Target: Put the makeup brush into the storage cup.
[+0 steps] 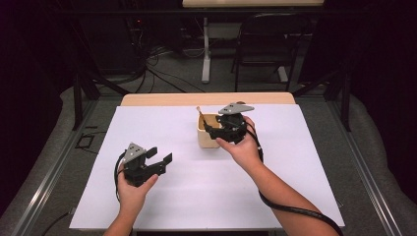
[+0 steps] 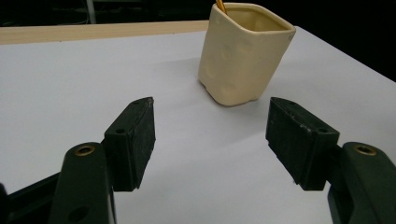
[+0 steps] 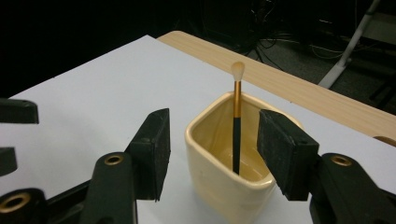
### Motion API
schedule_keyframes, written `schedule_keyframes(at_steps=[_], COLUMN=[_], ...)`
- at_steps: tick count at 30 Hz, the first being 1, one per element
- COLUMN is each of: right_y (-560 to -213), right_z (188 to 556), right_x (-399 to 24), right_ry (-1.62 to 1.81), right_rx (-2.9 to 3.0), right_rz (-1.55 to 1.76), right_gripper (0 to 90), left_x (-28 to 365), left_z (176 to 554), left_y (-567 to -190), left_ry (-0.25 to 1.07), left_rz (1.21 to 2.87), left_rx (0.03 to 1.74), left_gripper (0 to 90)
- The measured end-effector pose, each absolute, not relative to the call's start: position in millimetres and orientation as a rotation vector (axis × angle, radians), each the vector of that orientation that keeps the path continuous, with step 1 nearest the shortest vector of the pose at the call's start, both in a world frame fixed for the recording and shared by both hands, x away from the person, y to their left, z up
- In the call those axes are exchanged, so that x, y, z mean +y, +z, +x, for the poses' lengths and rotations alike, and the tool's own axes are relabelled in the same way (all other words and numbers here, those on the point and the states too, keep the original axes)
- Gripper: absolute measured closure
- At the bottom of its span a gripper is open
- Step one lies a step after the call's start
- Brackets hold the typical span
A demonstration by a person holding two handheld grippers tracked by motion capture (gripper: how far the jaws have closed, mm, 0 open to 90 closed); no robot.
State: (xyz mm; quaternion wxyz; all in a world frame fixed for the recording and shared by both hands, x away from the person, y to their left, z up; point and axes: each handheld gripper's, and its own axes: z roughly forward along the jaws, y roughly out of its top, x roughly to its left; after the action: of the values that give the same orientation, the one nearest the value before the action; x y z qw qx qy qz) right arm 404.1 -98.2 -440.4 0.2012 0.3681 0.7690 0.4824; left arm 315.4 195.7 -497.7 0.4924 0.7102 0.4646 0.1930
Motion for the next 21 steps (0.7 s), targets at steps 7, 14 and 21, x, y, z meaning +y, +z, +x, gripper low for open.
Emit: schedule_keyframes(at_steps=[7,14,21], right_y=[-445.2,-450.0,-457.6], right_z=[391.4,377.6,365.8], right_x=[-104.3,-117.8,-125.4], right_ry=[1.381,1.431,1.46], right_rx=[2.161,2.153,2.15], right_rz=[1.028,1.03,1.026], right_gripper=[44.0,43.7,43.7], left_x=[195.4,195.8,195.2], left_z=[315.1,315.1,314.8], left_y=[-497.9,-497.9,-498.3], left_ry=[0.467,0.469,0.466], left_rz=[1.725,1.724,1.728], left_rx=[1.127,1.128,1.13], left_gripper=[33.4,33.4,33.4])
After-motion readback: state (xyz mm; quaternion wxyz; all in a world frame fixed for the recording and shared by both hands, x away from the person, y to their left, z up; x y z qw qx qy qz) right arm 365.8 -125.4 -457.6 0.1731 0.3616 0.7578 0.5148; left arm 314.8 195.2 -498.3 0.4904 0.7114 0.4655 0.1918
